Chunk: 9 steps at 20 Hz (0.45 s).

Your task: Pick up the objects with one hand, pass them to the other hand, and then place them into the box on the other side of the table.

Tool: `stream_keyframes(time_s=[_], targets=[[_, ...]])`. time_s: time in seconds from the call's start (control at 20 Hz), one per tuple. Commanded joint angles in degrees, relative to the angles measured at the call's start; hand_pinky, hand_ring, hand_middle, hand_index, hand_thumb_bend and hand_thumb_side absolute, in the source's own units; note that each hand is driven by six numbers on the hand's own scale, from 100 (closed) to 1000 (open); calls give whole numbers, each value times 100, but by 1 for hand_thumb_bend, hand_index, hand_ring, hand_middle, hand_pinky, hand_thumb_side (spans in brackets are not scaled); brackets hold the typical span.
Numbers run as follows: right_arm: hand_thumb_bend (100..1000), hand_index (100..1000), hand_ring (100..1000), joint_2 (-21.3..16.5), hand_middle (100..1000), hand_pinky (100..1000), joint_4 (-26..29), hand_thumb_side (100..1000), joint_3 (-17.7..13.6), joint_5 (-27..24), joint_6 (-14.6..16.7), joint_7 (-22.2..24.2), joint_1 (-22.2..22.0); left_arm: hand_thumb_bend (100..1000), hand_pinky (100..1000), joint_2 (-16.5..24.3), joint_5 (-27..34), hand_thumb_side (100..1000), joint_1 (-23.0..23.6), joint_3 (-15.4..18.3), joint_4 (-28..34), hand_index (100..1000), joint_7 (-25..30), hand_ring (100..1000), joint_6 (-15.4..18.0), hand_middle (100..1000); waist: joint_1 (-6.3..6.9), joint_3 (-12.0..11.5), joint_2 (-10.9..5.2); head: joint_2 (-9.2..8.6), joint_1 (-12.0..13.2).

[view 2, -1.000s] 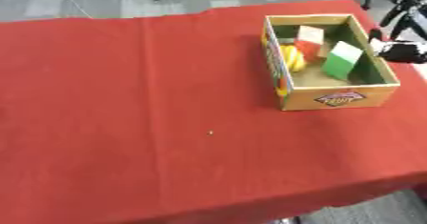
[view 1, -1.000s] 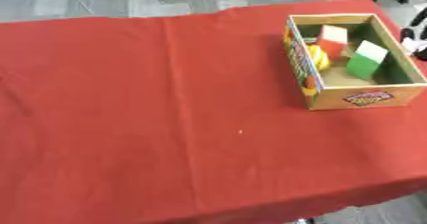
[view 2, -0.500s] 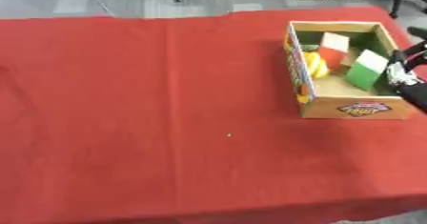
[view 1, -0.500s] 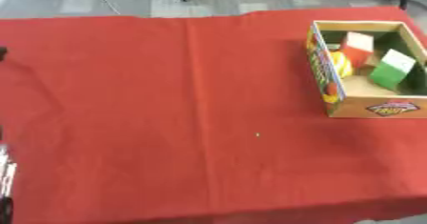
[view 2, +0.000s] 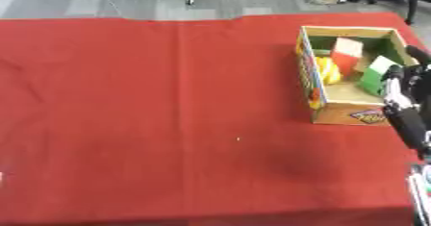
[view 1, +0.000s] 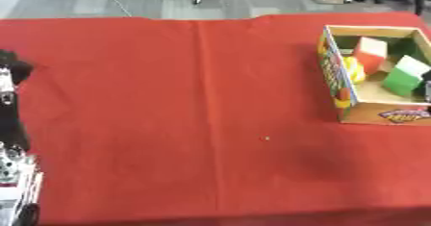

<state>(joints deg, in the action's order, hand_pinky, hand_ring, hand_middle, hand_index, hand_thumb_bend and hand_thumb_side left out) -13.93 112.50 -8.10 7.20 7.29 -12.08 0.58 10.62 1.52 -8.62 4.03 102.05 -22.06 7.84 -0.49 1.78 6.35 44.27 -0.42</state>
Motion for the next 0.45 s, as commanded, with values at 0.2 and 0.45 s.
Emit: stream_keyframes(time_s=[0.2, 0.45], targets=[[100, 875, 458, -71, 512, 657, 209, 559, 9, -187, -36, -7, -4, 369, 747, 37, 60, 710, -28, -6, 43, 654, 11, 597, 51, 516, 15, 16, -164, -15, 45], [100, 875, 456, -72, 509, 656, 209, 555, 9, -178, -55, -16, -25, 369, 746, 16, 83, 716, -26, -26, 46, 654, 48, 593, 54, 514, 17, 17, -181, -15, -3]])
